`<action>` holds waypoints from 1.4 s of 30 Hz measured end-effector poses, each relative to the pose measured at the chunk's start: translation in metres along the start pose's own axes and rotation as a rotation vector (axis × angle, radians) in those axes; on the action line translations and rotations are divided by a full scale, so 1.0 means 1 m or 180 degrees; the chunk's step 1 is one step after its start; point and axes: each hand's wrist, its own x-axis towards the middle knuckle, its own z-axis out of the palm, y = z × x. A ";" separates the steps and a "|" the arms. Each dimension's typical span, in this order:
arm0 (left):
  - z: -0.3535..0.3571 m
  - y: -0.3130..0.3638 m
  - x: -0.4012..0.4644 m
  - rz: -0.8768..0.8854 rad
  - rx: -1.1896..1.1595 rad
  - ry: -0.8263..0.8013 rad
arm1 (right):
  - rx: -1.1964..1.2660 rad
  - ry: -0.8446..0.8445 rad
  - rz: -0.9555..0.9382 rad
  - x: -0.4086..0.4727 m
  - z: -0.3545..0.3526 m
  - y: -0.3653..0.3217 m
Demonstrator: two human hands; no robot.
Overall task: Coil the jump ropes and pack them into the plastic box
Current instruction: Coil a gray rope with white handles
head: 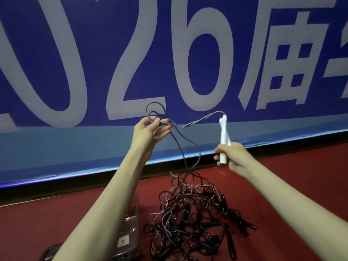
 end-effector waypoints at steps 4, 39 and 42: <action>0.012 0.001 -0.008 0.0060 0.0410 -0.0109 | 0.0090 -0.0833 0.0285 -0.008 0.014 0.023; -0.004 -0.149 -0.043 -0.1291 0.3556 -0.2246 | 0.1144 -0.0548 -0.0903 -0.035 0.025 -0.063; -0.025 -0.171 -0.043 -0.1420 0.4225 -0.2100 | 0.1122 -0.0383 -0.0899 -0.035 0.016 -0.061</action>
